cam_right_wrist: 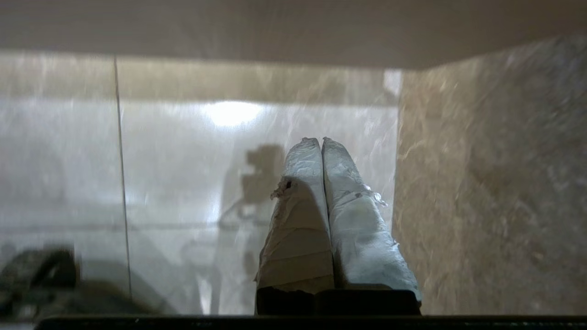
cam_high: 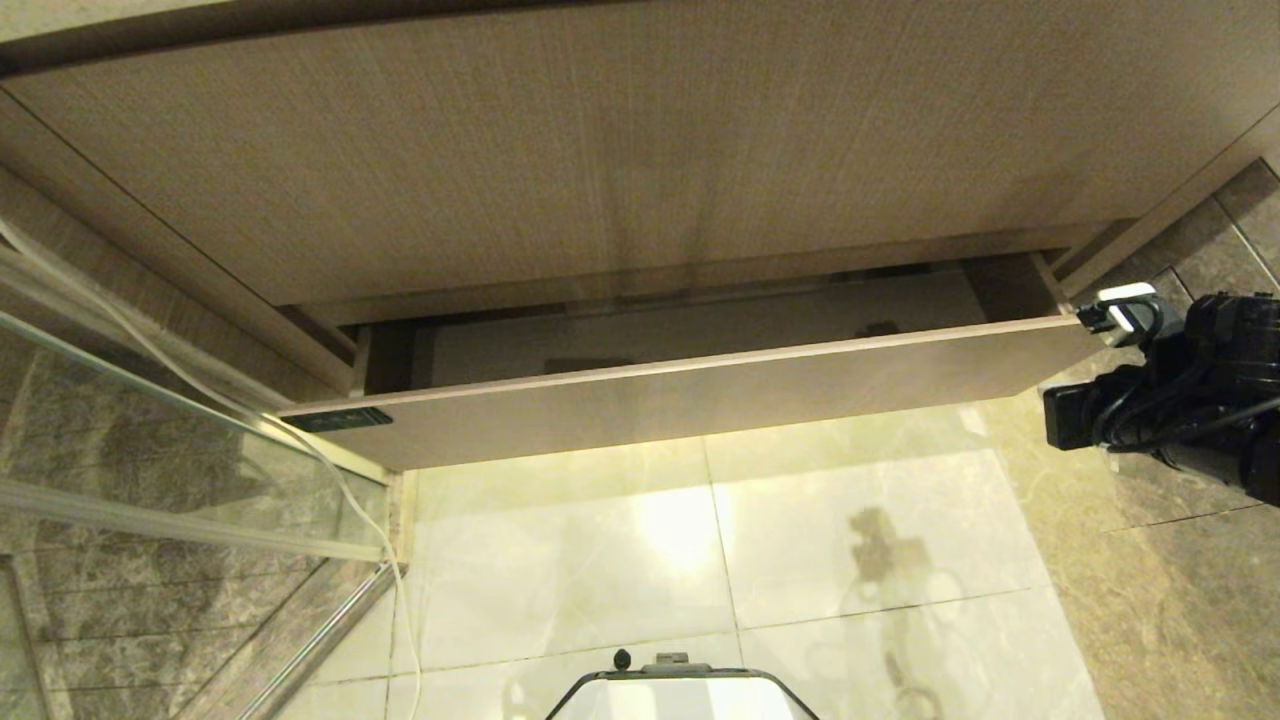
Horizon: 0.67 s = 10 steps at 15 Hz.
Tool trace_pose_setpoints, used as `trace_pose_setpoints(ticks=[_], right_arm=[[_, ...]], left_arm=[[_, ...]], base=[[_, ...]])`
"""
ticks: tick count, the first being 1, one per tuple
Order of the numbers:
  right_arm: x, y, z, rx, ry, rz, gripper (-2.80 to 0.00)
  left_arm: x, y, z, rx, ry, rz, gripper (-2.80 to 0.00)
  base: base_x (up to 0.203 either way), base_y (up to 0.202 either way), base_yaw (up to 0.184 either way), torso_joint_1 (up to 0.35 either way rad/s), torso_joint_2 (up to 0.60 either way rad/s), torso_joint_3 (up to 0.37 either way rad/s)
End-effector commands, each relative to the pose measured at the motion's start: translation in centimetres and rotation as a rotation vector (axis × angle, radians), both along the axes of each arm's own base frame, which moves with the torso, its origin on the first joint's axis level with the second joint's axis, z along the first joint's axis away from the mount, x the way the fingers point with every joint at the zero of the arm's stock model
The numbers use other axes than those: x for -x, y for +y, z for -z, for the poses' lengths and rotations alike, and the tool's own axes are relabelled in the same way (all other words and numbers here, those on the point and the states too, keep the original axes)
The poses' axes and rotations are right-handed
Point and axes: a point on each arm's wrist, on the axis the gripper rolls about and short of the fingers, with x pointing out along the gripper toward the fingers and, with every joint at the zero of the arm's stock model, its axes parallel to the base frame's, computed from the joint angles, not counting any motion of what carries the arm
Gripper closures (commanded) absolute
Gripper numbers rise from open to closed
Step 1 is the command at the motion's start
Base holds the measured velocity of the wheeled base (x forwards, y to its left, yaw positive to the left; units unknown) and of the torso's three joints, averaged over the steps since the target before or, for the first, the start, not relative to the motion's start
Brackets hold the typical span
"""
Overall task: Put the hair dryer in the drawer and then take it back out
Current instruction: Close the drawer
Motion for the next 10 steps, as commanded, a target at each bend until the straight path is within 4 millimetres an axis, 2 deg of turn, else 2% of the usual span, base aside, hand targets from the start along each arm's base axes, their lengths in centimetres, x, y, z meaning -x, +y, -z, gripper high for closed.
trace_pose_setpoints(ticks=[1, 5, 10], right_arm=[[0.5, 0.1, 1.5, 0.010, 0.050, -0.033, 0.00], [-2.3, 0.1, 4.3, 0.064, 0.047, -0.129, 0.00], [-6.8, -0.2, 5.3, 0.091, -0.081, -0.155, 0.00]], left_arm=[[0.0, 0.0, 0.0, 0.000, -0.001, 0.000, 0.00], [0.0, 0.0, 0.0, 0.000, 0.001, 0.000, 0.00], [0.0, 0.0, 0.0, 0.000, 0.001, 0.000, 0.00]], base=[[0.000, 0.000, 0.000, 0.000, 0.00, 0.000], [0.000, 0.000, 0.000, 0.000, 0.00, 0.000], [0.000, 0.000, 0.000, 0.000, 0.00, 0.000]])
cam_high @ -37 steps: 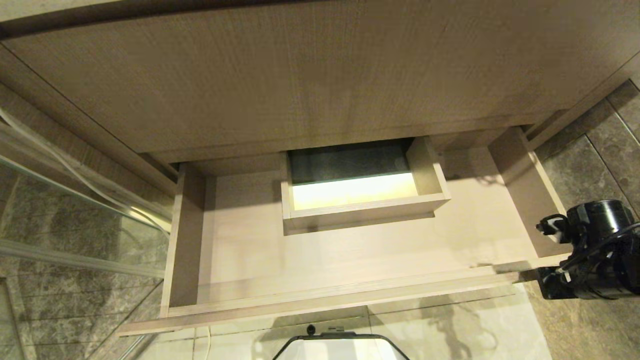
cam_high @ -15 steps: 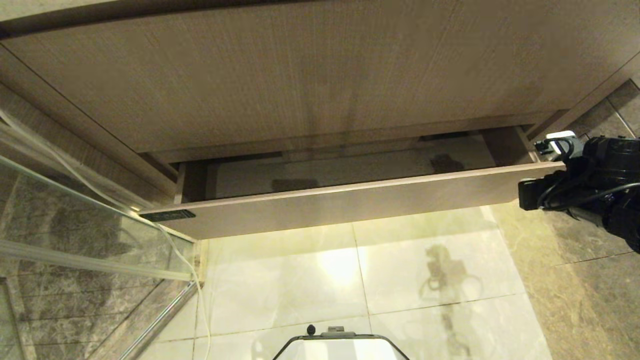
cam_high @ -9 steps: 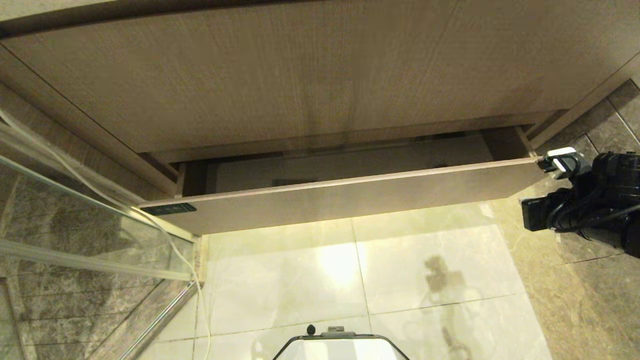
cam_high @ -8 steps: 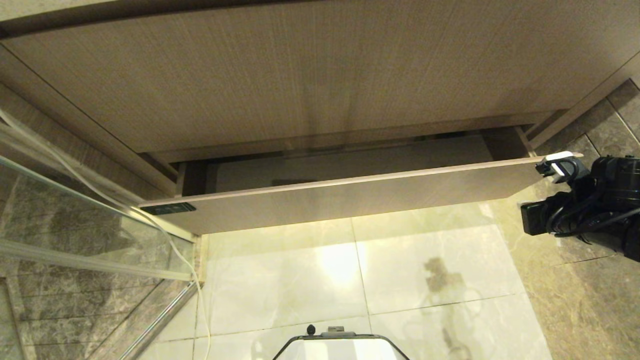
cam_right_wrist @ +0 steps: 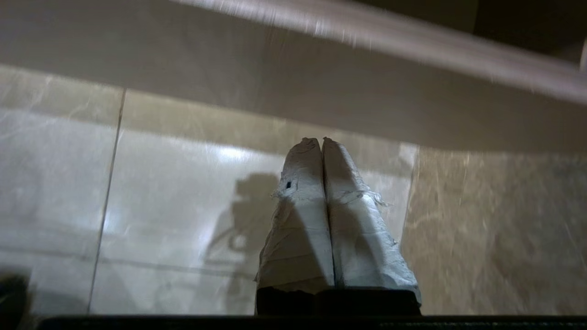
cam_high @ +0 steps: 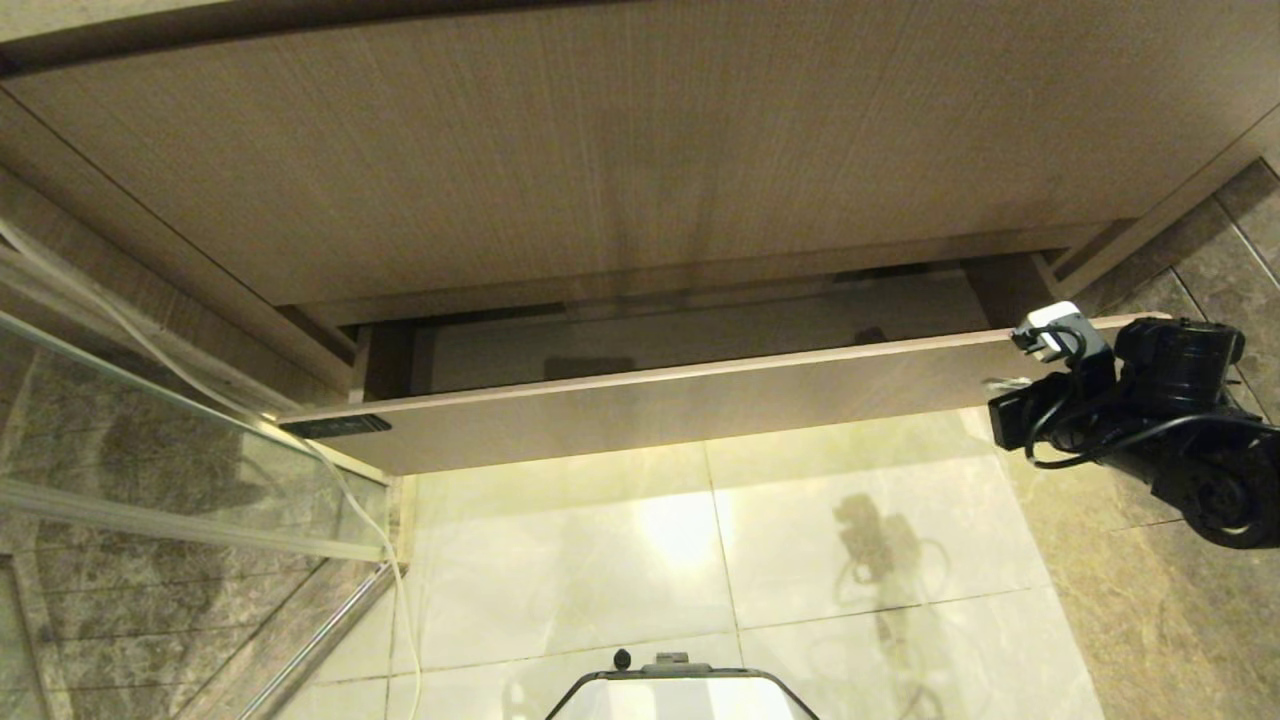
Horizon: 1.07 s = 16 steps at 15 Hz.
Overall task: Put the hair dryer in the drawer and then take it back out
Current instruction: Close the drawer
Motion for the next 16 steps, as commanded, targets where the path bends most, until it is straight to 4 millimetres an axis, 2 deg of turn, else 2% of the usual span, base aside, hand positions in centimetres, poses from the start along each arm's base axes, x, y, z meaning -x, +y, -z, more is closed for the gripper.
trace_pose_setpoints(ticks=[1, 5, 7, 10, 13, 16], right_arm=[[-2.1, -0.2, 1.7, 0.001, -0.009, -0.012, 0.00], [-2.8, -0.2, 1.6, 0.019, -0.043, -0.020, 0.00], [-3.2, -0.3, 1.0, 0.026, -0.113, -0.021, 0.00], [-4.8, -0.4, -0.2, 0.053, -0.250, -0.021, 0.00], [-6.4, -1.2, -1.0, 0.070, -0.318, -0.002, 0.00], [-6.0, -1.5, -0.5, 0.064, -0.277, 0.003, 0.00]], left_arm=[[0.0, 0.0, 0.0, 0.000, 0.000, 0.000, 0.00], [0.0, 0.0, 0.0, 0.000, 0.001, 0.000, 0.00], [0.0, 0.0, 0.0, 0.000, 0.000, 0.000, 0.00], [0.0, 0.0, 0.0, 0.000, 0.000, 0.000, 0.00], [0.0, 0.0, 0.0, 0.000, 0.001, 0.000, 0.00], [0.0, 0.0, 0.0, 0.000, 0.000, 0.000, 0.00]], base=[[0.000, 0.000, 0.000, 0.000, 0.00, 0.000], [0.000, 0.000, 0.000, 0.000, 0.00, 0.000], [0.000, 0.000, 0.000, 0.000, 0.00, 0.000], [0.000, 0.000, 0.000, 0.000, 0.00, 0.000], [0.000, 0.000, 0.000, 0.000, 0.00, 0.000], [0.000, 0.000, 0.000, 0.000, 0.00, 0.000]])
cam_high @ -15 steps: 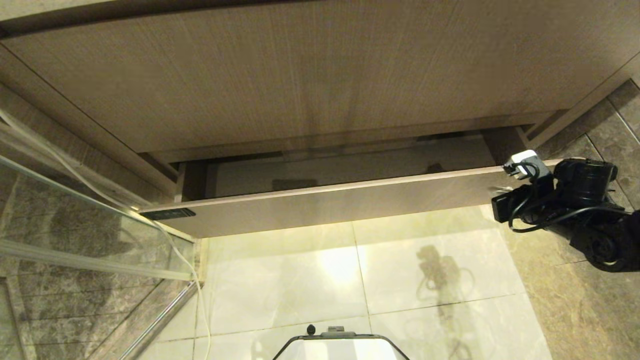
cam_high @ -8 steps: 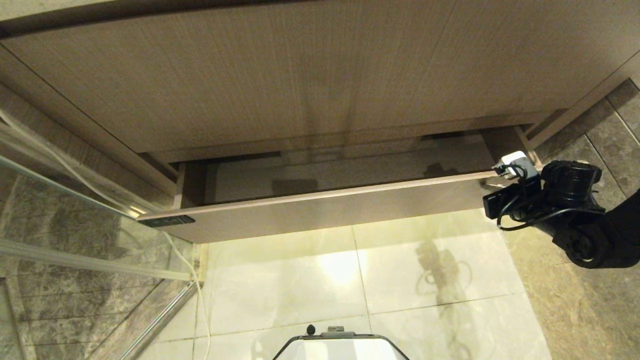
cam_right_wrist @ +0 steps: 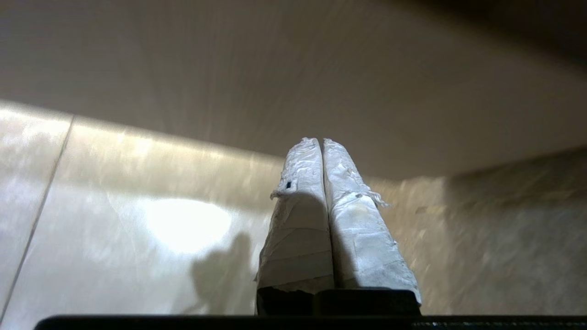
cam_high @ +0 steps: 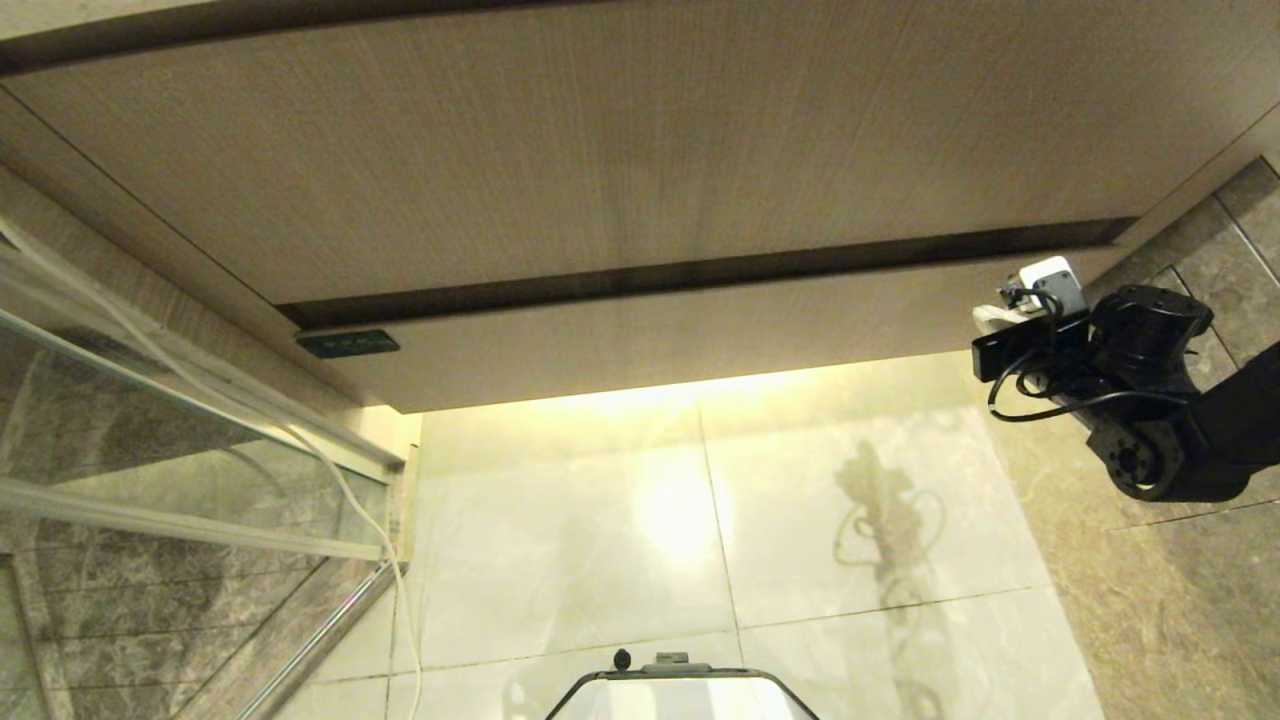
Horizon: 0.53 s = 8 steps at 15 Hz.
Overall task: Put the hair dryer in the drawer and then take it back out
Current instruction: Close the drawer
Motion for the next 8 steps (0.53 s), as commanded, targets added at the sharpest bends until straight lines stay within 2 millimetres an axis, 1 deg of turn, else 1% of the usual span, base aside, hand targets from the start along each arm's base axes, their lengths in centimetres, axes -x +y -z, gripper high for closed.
trace_pose_setpoints(ticks=[1, 3, 4, 6, 8], right_arm=[[0.7, 0.0, 0.4, -0.002, 0.036, 0.000, 0.00], [1.9, 0.1, 0.1, -0.015, 0.085, 0.000, 0.00], [2.6, 0.1, -0.4, -0.024, 0.110, 0.002, 0.00], [5.3, 0.4, -1.9, -0.064, 0.202, 0.006, 0.00], [9.0, 0.9, -3.7, -0.123, 0.282, 0.014, 0.00]], left_arm=[[0.0, 0.0, 0.0, 0.000, 0.001, 0.000, 0.00], [0.0, 0.0, 0.0, 0.000, 0.001, 0.000, 0.00], [0.0, 0.0, 0.0, 0.000, 0.001, 0.000, 0.00], [0.0, 0.0, 0.0, 0.000, 0.000, 0.000, 0.00], [0.0, 0.0, 0.0, 0.000, 0.001, 0.000, 0.00]], base=[[0.000, 0.000, 0.000, 0.000, 0.00, 0.000], [0.000, 0.000, 0.000, 0.000, 0.00, 0.000], [0.000, 0.000, 0.000, 0.000, 0.00, 0.000], [0.000, 0.000, 0.000, 0.000, 0.00, 0.000], [0.000, 0.000, 0.000, 0.000, 0.00, 0.000]])
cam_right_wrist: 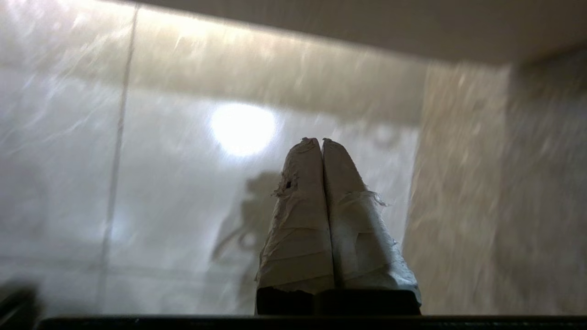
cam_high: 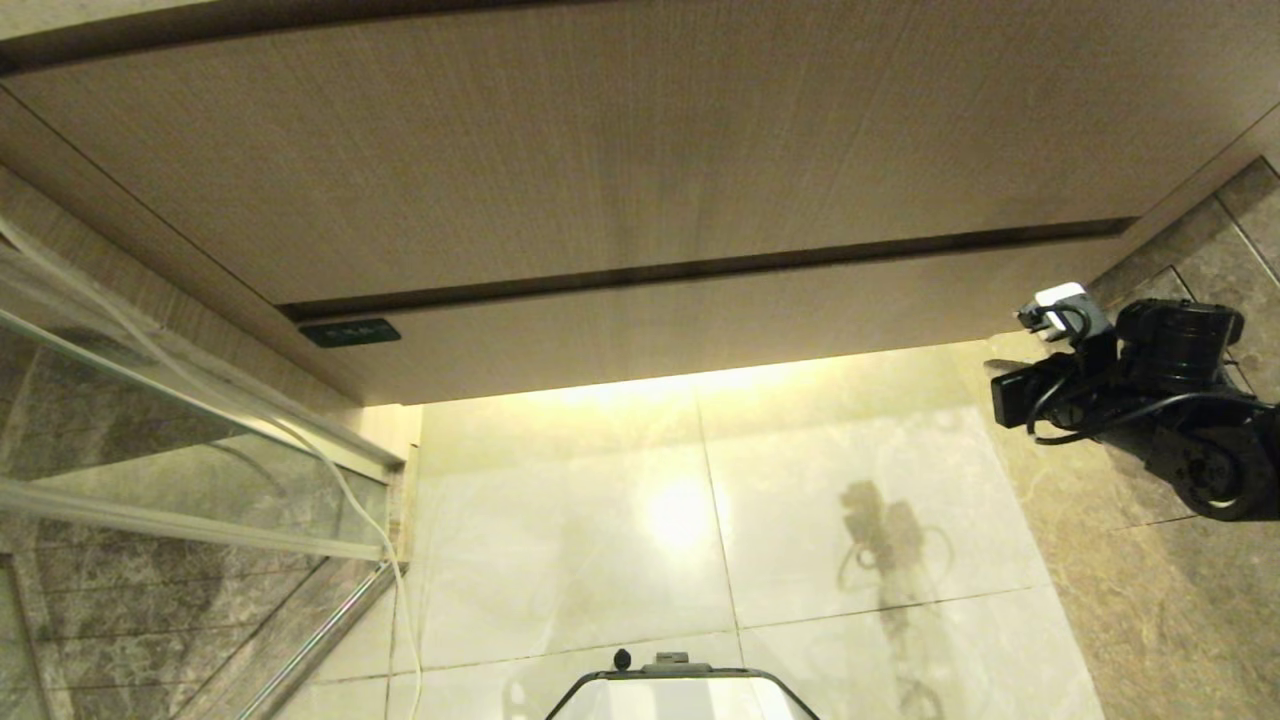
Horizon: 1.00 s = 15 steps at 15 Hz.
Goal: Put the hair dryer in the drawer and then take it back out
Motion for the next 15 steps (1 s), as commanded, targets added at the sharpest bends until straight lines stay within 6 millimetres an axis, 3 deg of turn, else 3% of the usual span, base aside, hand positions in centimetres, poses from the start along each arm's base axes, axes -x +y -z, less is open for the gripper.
trace_pose_setpoints(ticks=[1, 3, 5, 7, 9, 11, 13, 15], right_arm=[[5.6, 0.7, -3.9, -0.040, 0.030, 0.014, 0.00], [9.7, 1.0, -4.5, -0.069, 0.086, 0.046, 0.00], [15.5, 1.5, -5.6, -0.099, 0.097, 0.069, 0.00], [21.7, 2.0, -5.1, -0.142, 0.074, 0.086, 0.00], [27.0, 2.6, -3.2, -0.183, 0.035, 0.079, 0.00], [31.2, 3.1, -0.1, -0.209, -0.002, 0.045, 0.00], [33.9, 3.2, 2.9, -0.229, -0.036, 0.016, 0.00], [35.4, 3.2, 4.4, -0.230, -0.077, -0.015, 0.00]], left_arm=[[0.0, 0.0, 0.0, 0.000, -0.001, 0.000, 0.00], [0.0, 0.0, 0.0, 0.000, -0.001, 0.001, 0.00], [0.0, 0.0, 0.0, 0.000, 0.001, 0.000, 0.00], [0.0, 0.0, 0.0, 0.000, 0.001, 0.000, 0.00], [0.0, 0.0, 0.0, 0.000, 0.001, 0.000, 0.00], [0.0, 0.0, 0.0, 0.000, 0.000, 0.000, 0.00], [0.0, 0.0, 0.0, 0.000, -0.001, 0.000, 0.00], [0.0, 0.0, 0.0, 0.000, -0.001, 0.000, 0.00]], base=[[0.000, 0.000, 0.000, 0.000, 0.00, 0.000], [0.000, 0.000, 0.000, 0.000, 0.00, 0.000], [0.000, 0.000, 0.000, 0.000, 0.00, 0.000], [0.000, 0.000, 0.000, 0.000, 0.00, 0.000], [0.000, 0.000, 0.000, 0.000, 0.00, 0.000], [0.000, 0.000, 0.000, 0.000, 0.00, 0.000], [0.000, 0.000, 0.000, 0.000, 0.00, 0.000], [0.000, 0.000, 0.000, 0.000, 0.00, 0.000]])
